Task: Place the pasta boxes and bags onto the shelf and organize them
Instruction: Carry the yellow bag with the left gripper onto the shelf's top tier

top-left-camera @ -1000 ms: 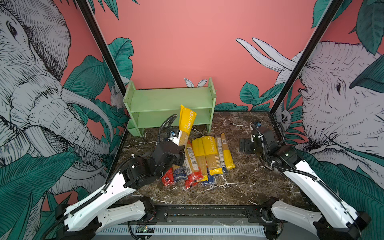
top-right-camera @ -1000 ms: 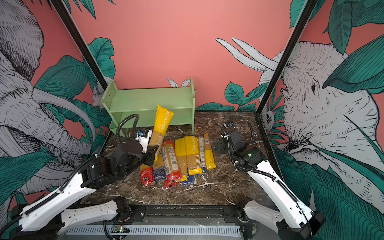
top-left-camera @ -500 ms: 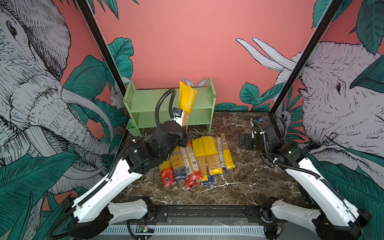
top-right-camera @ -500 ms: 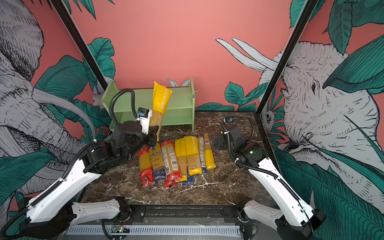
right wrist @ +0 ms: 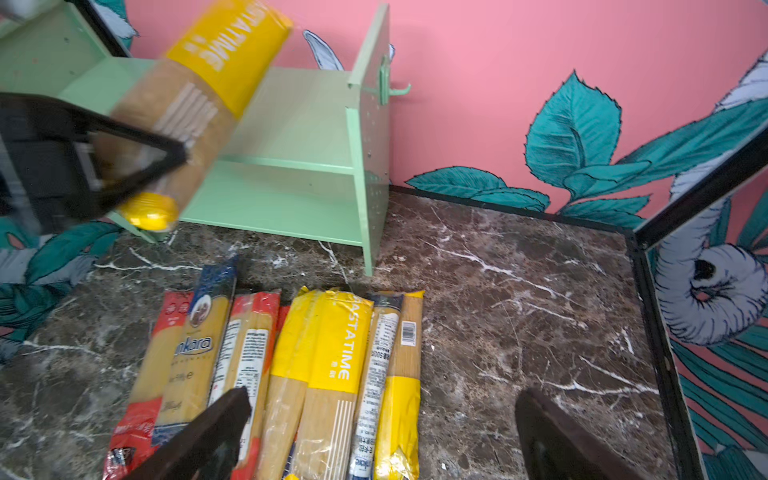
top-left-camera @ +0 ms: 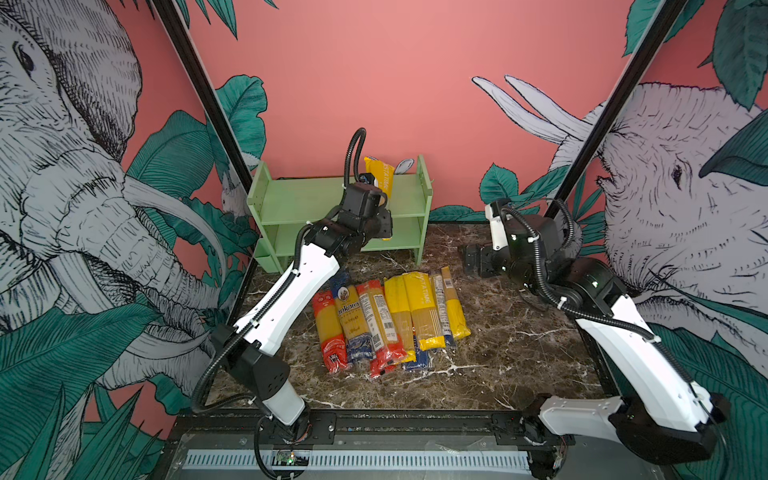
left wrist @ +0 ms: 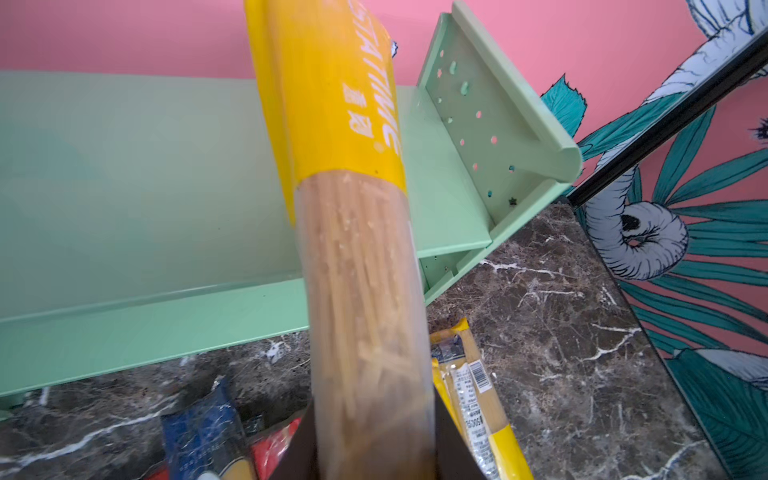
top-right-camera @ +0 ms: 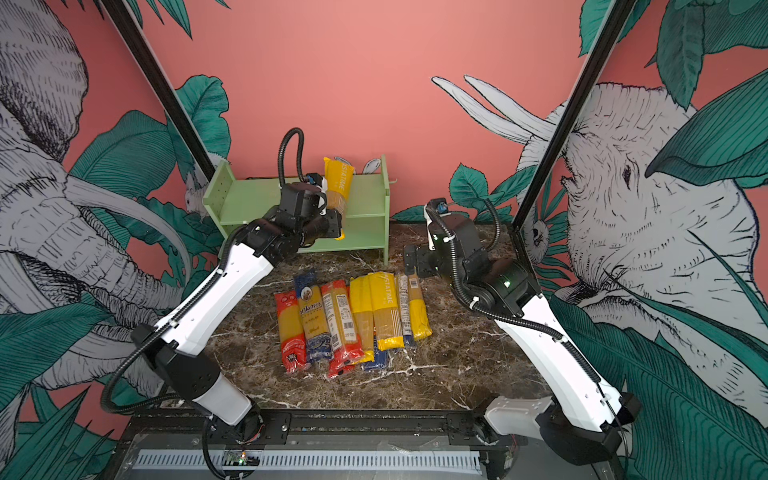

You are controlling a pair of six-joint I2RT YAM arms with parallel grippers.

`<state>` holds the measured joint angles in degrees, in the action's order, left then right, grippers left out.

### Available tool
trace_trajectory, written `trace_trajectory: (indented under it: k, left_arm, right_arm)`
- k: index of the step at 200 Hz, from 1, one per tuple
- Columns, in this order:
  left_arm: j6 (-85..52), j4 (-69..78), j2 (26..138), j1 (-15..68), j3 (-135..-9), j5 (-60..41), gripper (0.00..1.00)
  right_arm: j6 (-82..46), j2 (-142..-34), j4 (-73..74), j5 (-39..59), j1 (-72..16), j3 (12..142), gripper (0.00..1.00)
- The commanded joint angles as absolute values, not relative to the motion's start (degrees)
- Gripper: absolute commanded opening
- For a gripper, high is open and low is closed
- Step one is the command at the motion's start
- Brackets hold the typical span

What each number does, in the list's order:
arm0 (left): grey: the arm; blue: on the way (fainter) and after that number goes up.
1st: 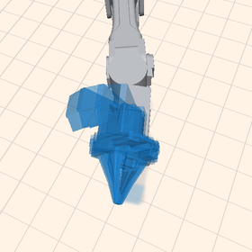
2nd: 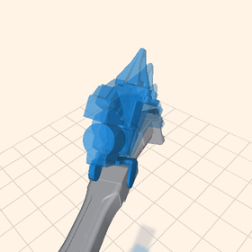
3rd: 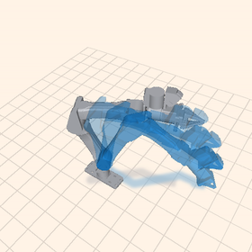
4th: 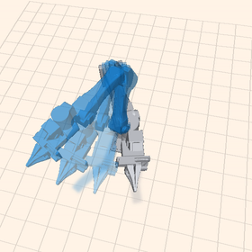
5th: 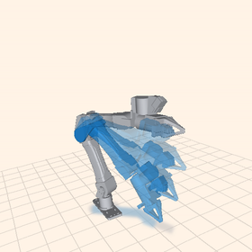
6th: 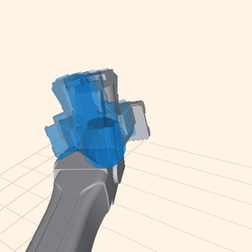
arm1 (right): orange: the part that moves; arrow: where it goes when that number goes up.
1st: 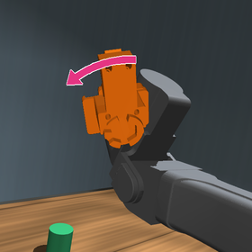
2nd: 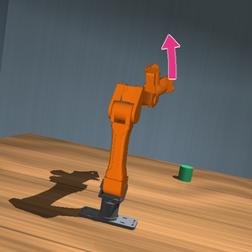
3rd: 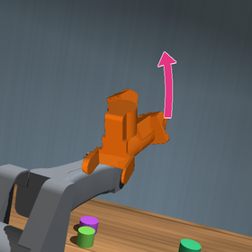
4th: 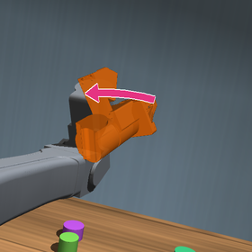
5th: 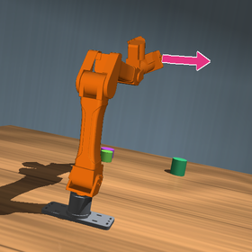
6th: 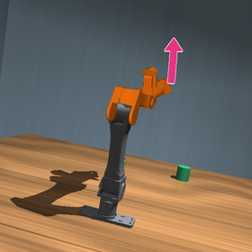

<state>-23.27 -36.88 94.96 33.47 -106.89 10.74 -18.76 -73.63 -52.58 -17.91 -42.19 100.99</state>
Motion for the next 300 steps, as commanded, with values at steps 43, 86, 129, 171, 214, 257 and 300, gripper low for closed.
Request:
trace_trajectory:
  k: [43, 86, 129, 171, 214, 257, 300]
  left_arm:
    - [-28.65, -23.69, 101.43, 29.86, -120.53, 4.01, 0.0]
    - [-31.62, -19.42, 107.33, 29.53, -124.54, 2.75, 0.0]
    - [-35.69, -15.39, 112.69, 29.58, -127.41, 1.99, 0.0]
    - [-38.29, -12.24, 115.47, 29.62, -128.13, 1.83, 0.0]
    - [-42.46, -9.79, 117.45, 29.78, -127.97, -0.25, 0.0]
    - [-42.81, -9.23, 117.86, 30.71, -128.12, -0.8, 0.0]
    - [-42.63, -9.84, 117.69, 31.37, -128.23, -1.66, 0.24]
  right_arm:
    - [-14.77, -80.51, -54.91, -19.2, -43.49, 109.73, 0.99]
    - [-14.57, -81.61, -53.54, -21.34, -43.42, 109.51, 0.99]
    - [-14.47, -81.33, -53.17, -22.57, -43.46, 109.6, 0.99]
    - [-14.15, -80.27, -53.38, -24.15, -43.48, 108.34, 0.99]
    - [-13.93, -79.57, -53.19, -25.05, -43.24, 107.1, 0.99]
    - [-13.96, -78.7, -52.84, -25.38, -42.95, 105.96, 0.99]
    - [-14.33, -77.6, -52.0, -24.98, -42.24, 104.27, 0.99]
